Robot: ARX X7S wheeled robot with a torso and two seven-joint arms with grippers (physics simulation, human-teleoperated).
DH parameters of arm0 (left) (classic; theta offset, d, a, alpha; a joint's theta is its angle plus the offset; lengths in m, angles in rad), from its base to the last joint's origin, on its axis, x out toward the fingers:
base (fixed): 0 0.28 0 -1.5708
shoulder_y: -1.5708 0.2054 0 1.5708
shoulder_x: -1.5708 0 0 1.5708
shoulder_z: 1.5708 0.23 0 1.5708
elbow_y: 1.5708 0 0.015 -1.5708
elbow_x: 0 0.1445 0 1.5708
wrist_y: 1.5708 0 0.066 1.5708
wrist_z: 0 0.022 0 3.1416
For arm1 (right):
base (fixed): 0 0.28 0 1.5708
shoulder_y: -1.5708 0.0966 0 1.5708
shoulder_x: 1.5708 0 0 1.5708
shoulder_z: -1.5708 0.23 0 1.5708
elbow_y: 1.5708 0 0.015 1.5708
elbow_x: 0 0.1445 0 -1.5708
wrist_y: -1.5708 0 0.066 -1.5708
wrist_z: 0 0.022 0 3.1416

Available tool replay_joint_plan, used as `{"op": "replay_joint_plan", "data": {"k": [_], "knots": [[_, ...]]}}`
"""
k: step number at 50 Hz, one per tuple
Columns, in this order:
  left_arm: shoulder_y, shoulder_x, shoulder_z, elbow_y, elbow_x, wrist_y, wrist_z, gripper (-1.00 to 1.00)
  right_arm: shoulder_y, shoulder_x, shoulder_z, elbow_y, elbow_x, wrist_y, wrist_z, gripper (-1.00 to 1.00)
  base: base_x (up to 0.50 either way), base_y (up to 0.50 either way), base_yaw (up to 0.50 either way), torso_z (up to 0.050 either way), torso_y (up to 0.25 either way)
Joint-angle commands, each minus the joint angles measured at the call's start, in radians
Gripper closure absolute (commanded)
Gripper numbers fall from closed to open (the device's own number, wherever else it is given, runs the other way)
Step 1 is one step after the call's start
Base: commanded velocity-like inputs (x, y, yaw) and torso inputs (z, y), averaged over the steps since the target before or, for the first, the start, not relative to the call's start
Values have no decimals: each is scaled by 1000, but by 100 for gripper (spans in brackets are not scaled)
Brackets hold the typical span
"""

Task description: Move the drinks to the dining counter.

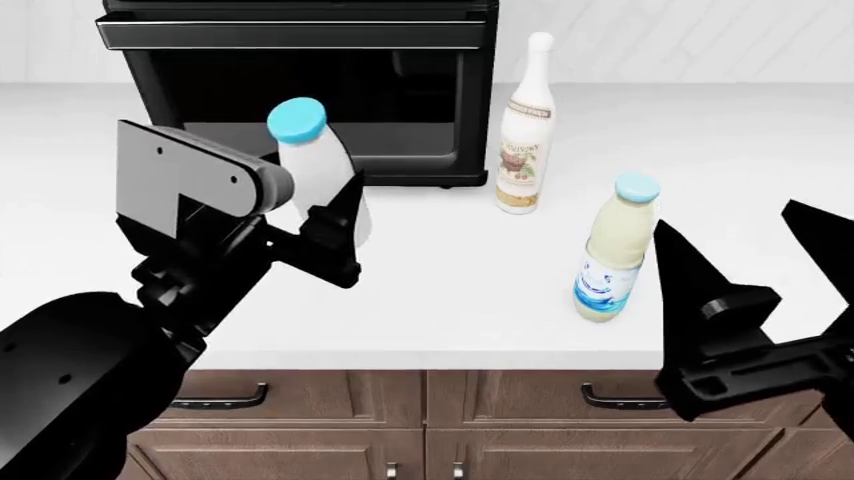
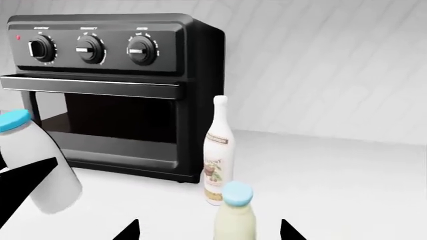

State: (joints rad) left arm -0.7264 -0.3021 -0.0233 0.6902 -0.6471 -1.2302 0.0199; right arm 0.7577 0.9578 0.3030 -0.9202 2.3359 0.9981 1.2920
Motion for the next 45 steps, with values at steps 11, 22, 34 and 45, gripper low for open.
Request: {"op": "replay_joint_plan", "data": {"k": [11, 22, 34, 45], "knots": [[-5, -4, -8, -3, -16, 12, -17, 100, -101, -97, -21, 49, -135, 109, -58, -100, 0, 0, 0, 0, 1], [-9, -11, -5, -1, -24, 4, -26, 100, -154, -170, 3, 114, -270, 199, -149, -100, 0, 0, 0, 0, 1], [-3, -15, 11, -9, -22, 16, -29, 100, -132, -215, -30, 161, -357, 240, -213, -100, 0, 0, 0, 0, 1], [-3, -17, 22, -18, -22, 26, -32, 100, -107, -264, -66, 204, -458, 278, -282, -100, 0, 0, 0, 0, 1]]}}
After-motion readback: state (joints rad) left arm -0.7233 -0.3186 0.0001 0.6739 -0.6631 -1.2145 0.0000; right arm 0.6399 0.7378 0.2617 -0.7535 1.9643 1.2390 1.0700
